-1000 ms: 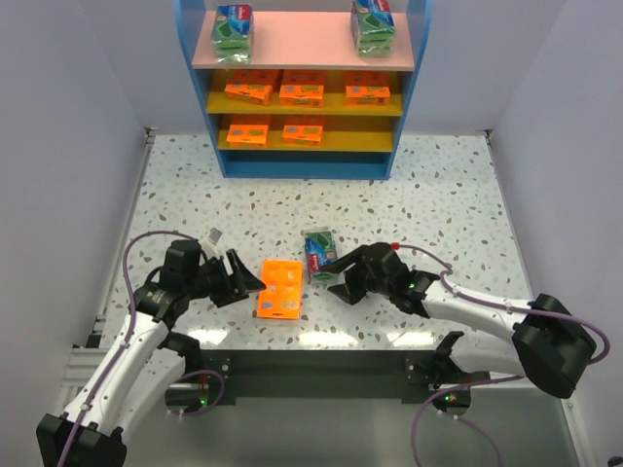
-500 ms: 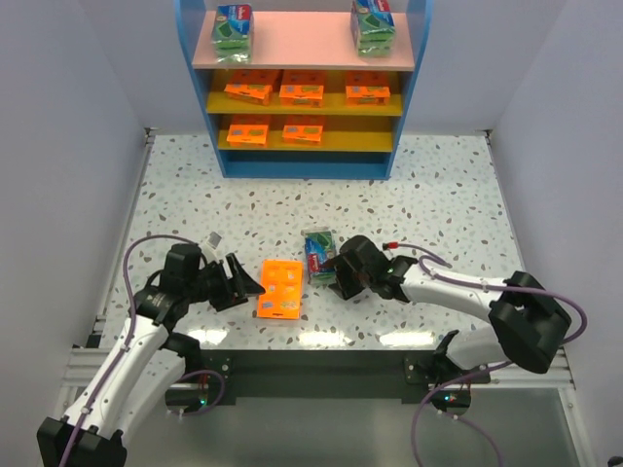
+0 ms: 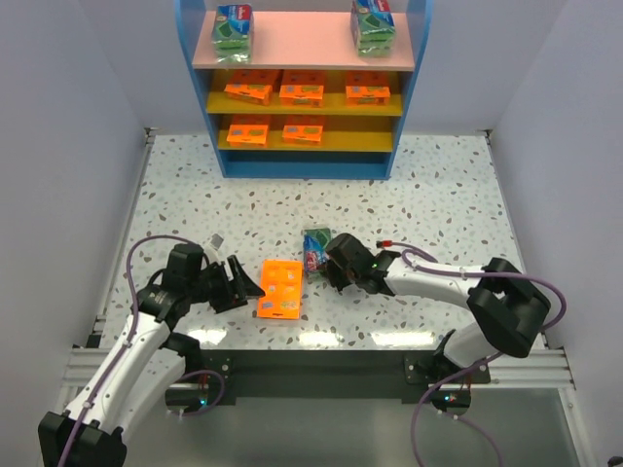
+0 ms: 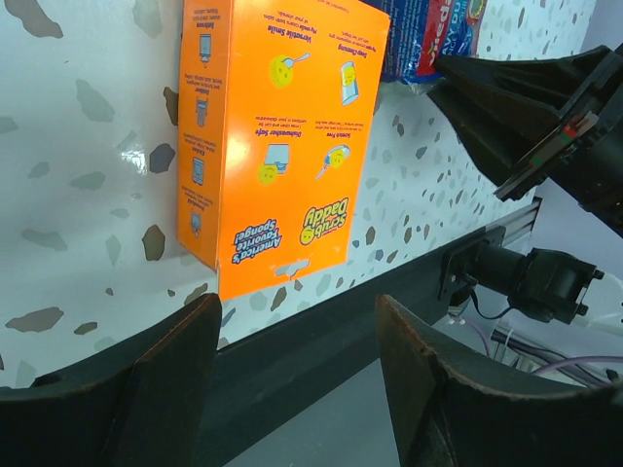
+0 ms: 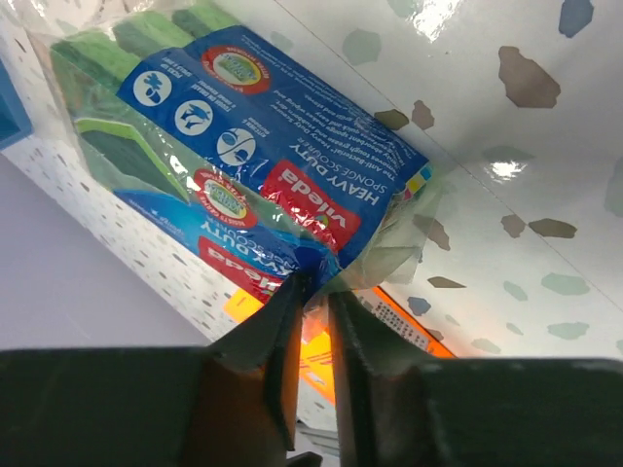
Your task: Place and organize the cleaning sponges onto the shelf
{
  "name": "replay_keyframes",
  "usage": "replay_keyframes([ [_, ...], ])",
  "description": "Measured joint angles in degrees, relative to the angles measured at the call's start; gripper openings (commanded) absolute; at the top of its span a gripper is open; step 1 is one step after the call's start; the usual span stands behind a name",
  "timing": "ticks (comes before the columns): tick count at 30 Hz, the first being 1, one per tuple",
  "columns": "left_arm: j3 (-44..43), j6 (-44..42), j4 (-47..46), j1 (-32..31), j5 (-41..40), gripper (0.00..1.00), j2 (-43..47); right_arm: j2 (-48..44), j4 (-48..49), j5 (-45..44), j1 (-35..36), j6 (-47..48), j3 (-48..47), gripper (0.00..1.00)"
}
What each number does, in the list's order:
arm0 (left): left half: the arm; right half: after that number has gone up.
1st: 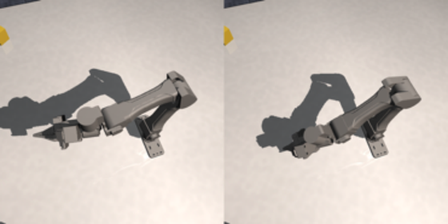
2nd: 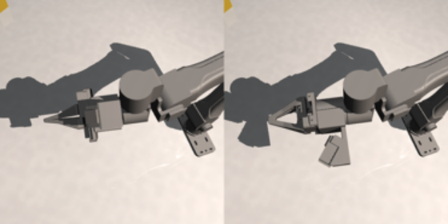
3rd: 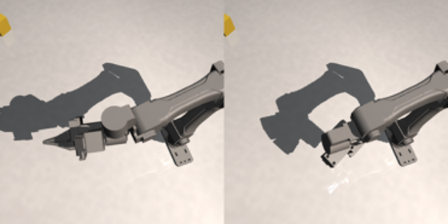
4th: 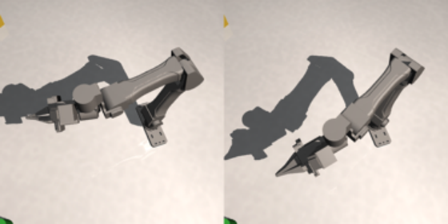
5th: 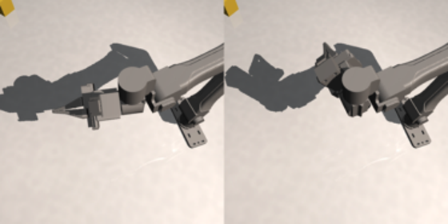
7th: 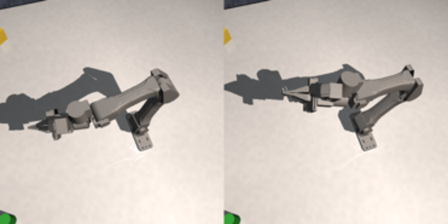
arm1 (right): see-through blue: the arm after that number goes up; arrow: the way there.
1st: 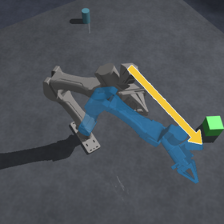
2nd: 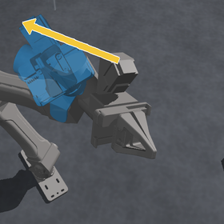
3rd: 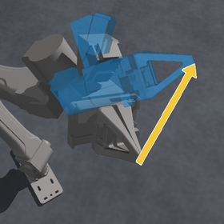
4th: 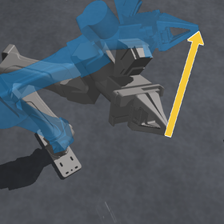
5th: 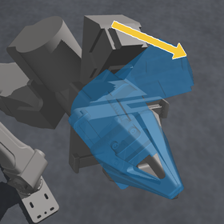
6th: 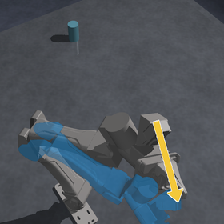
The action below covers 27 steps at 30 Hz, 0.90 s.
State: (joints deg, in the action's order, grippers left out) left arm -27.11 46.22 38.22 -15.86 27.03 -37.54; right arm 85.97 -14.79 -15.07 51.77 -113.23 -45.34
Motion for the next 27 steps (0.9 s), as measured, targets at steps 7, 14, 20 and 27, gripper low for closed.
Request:
replay_keyframes([
  [7, 0.0, -0.4, 0.2, 0.0, -0.1, 0.69, -0.3, -1.3, -0.2, -2.6, -0.1, 1.4, 0.5, 0.00],
  [14, -1.5, -1.1, 0.8, 0.0, -1.1, 0.69, -3.0, -9.0, 3.1, -0.6, -1.9, 10.0, 3.4, 0.00],
  [20, -4.8, -1.6, 0.4, 0.0, -2.2, 0.69, -3.5, -18.1, 4.0, 3.0, -4.0, 17.3, -3.2, 0.00],
  [27, -4.9, -1.9, 0.5, 0.0, -2.4, 0.68, -4.5, -16.1, 5.9, 7.2, -6.4, 24.3, -21.9, 0.00],
])
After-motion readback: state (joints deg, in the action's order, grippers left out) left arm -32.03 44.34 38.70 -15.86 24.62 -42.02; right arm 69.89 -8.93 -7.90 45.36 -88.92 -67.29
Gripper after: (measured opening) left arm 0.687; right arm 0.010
